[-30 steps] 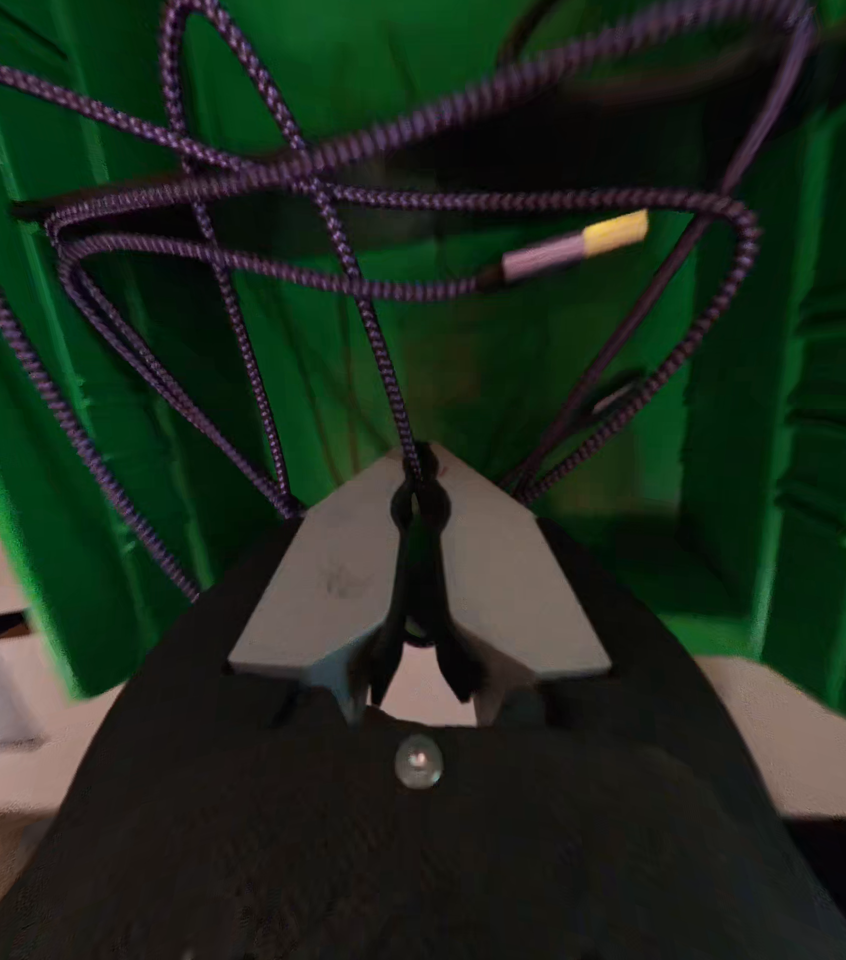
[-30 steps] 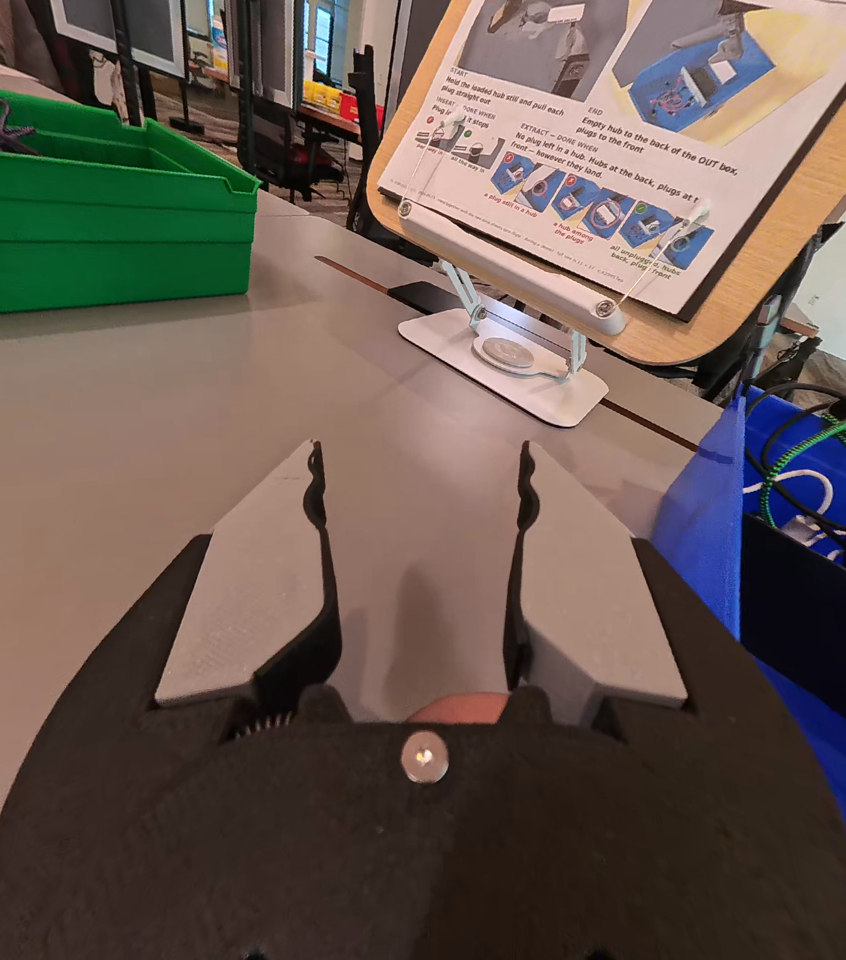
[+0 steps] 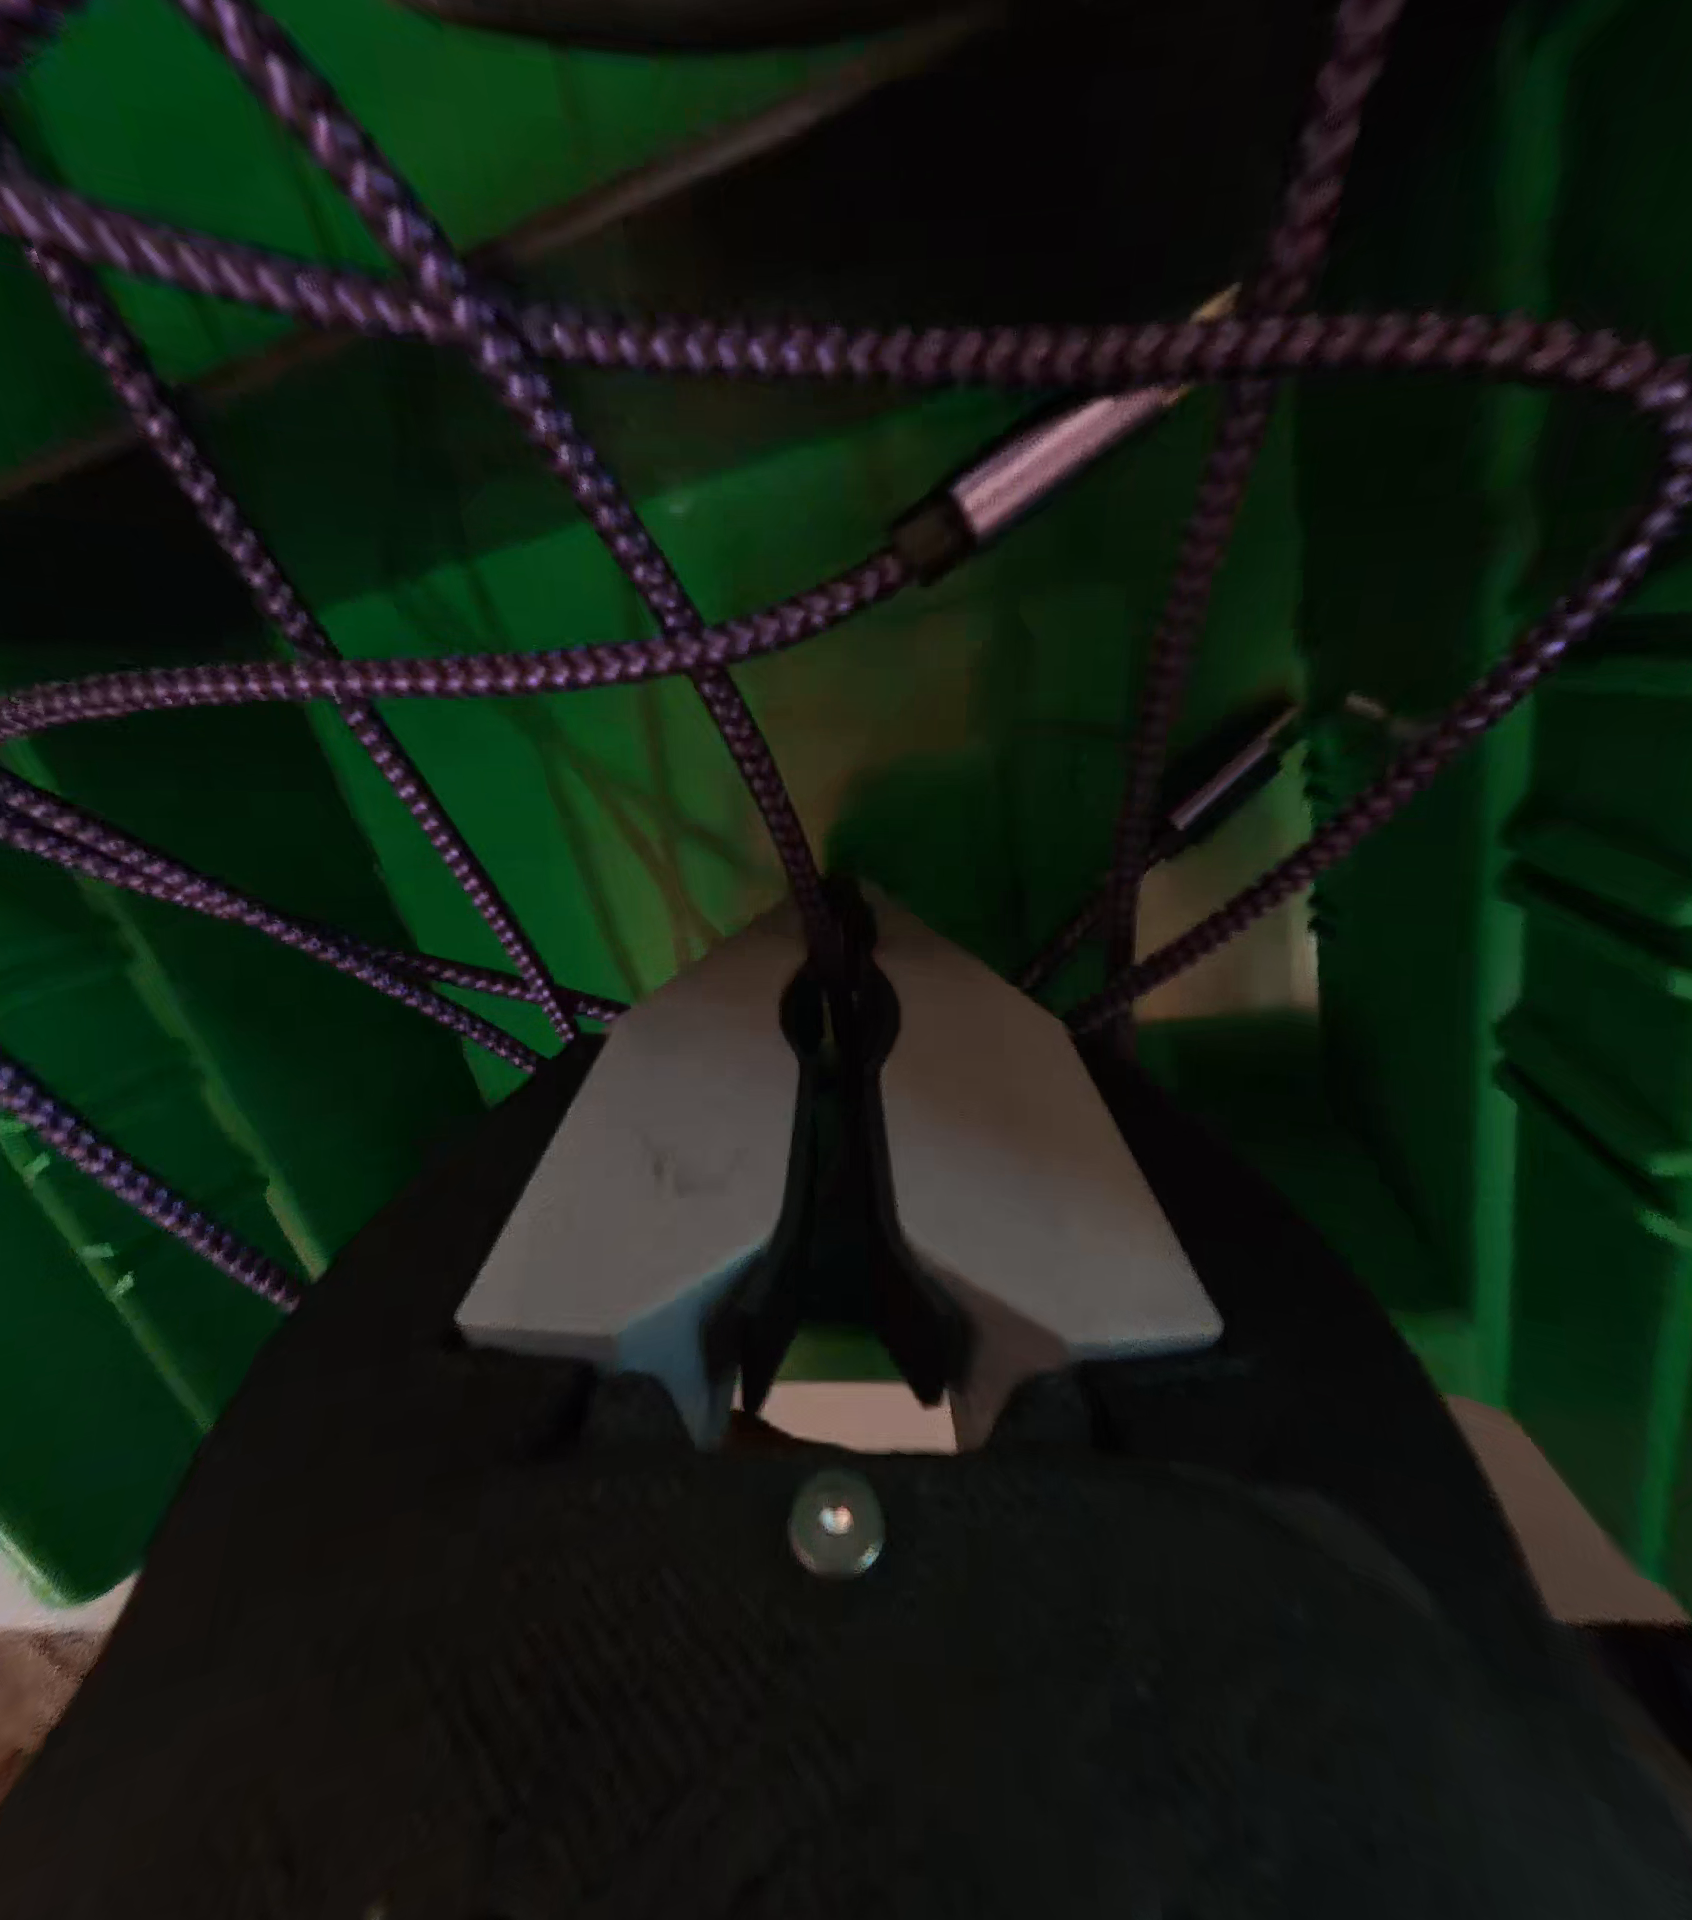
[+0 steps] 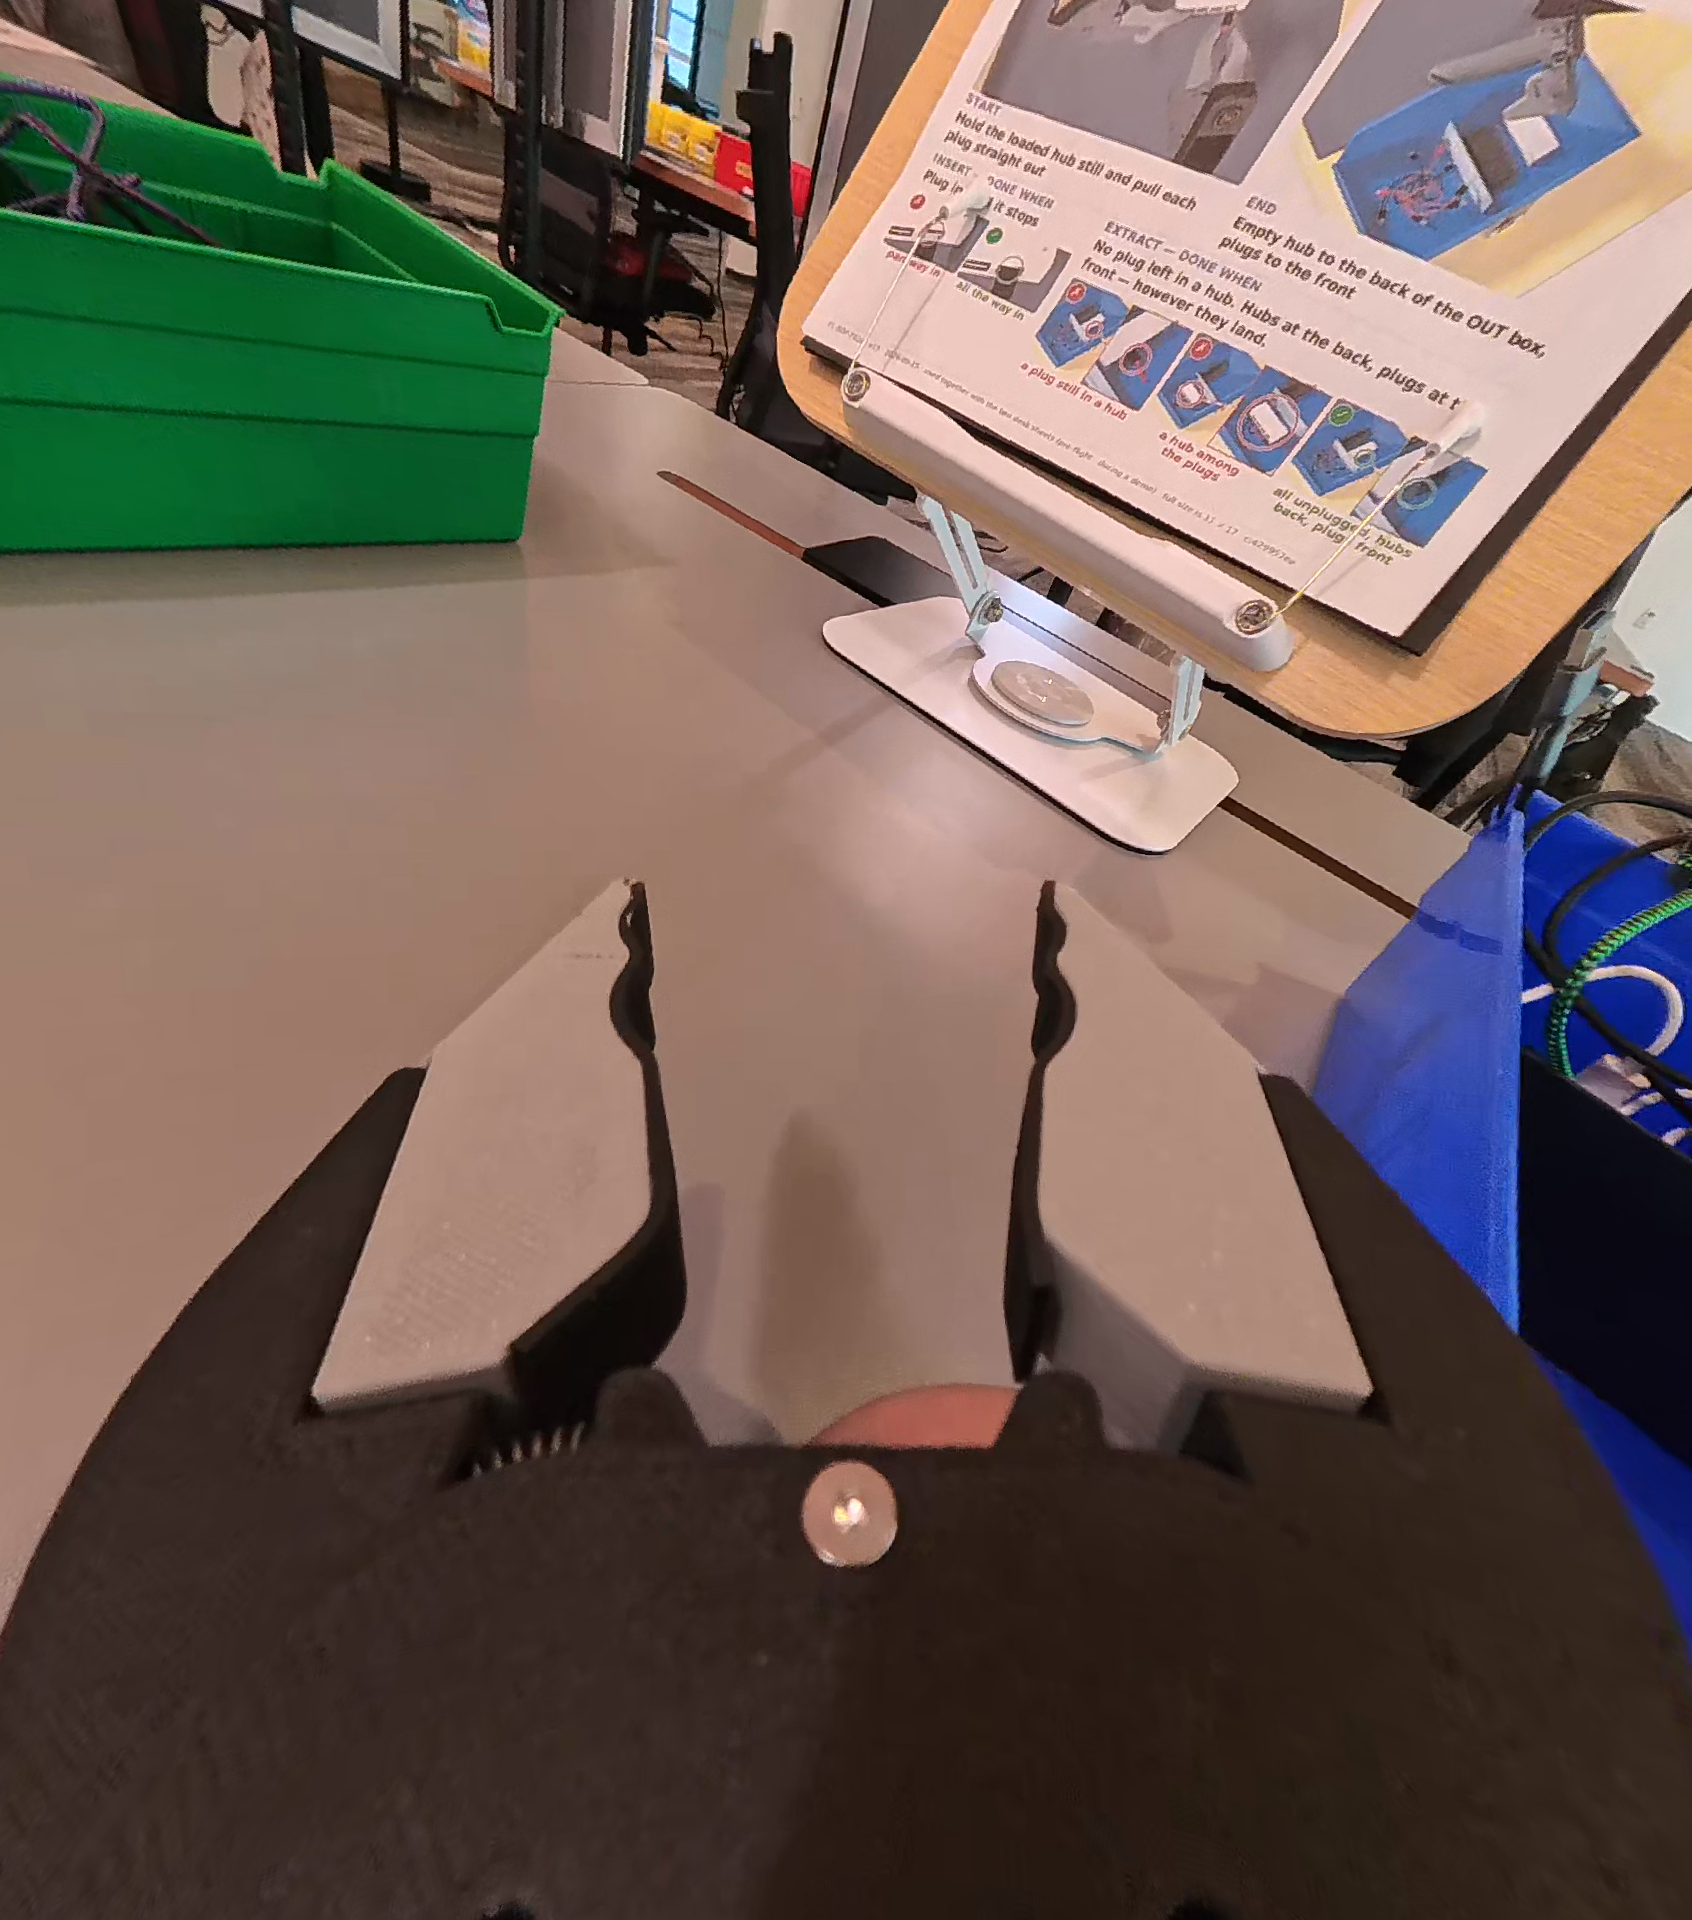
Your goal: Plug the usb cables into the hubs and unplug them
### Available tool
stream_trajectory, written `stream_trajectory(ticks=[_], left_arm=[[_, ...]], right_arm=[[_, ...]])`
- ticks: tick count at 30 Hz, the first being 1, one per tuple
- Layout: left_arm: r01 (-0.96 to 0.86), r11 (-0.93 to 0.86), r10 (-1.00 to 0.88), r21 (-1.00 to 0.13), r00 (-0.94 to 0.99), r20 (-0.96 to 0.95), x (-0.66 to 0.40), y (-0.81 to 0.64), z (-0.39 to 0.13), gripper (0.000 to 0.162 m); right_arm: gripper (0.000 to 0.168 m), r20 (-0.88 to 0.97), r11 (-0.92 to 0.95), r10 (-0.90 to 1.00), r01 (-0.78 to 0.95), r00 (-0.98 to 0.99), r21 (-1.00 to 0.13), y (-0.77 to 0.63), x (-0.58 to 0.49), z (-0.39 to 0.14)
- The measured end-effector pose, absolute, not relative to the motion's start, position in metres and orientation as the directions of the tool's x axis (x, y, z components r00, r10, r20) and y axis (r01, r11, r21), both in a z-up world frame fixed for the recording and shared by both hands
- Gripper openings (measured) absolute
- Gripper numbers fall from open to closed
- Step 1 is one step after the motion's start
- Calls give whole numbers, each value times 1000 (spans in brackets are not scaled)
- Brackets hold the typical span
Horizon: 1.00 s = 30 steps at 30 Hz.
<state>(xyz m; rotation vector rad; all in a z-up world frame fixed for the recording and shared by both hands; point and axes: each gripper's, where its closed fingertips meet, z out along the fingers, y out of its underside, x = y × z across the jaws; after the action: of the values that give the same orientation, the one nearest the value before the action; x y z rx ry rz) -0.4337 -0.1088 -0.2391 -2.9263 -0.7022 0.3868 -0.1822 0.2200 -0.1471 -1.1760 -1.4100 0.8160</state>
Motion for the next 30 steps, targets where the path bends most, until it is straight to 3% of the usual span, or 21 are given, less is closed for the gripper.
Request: stream_trajectory(ticks=[2, 3, 11, 15, 18, 27, 30], left_arm=[[438, -887, 463, -149, 841, -280, -441, -117, -232, 9], [440, -883, 469, -162, 831, -300, -445, -120, -225, 26], [451, -797, 573, -402, 774, -268, -442, -145, -145, 65], [398, -677, 625, -619, 755, -198, -418, -154, -109, 75], [325, -569, 580, -755, 810, -89, -374, -140, -111, 86], [282, -555, 591, -782, 796, -132, -343, -89, -199, 87], [251, -507, 669, -825, 718, -193, -364, -83, -193, 70]], right_arm=[[72, 303, 283, 951, 221, 60, -933, 219, -183, -148], [72, 307, 287, 950, 222, 59, -932, 218, -183, -148], [77, 271, 249, 959, 205, 86, -947, 225, -179, -142], [81, 255, 236, 958, 147, 130, -961, 231, -173, -129], [80, 248, 237, 950, 75, 191, -969, 237, -164, -112], [75, 208, 206, 904, 48, 373, -977, 273, -139, -103], [74, 184, 187, 871, 39, 456, -982, 290, -121, -100]])
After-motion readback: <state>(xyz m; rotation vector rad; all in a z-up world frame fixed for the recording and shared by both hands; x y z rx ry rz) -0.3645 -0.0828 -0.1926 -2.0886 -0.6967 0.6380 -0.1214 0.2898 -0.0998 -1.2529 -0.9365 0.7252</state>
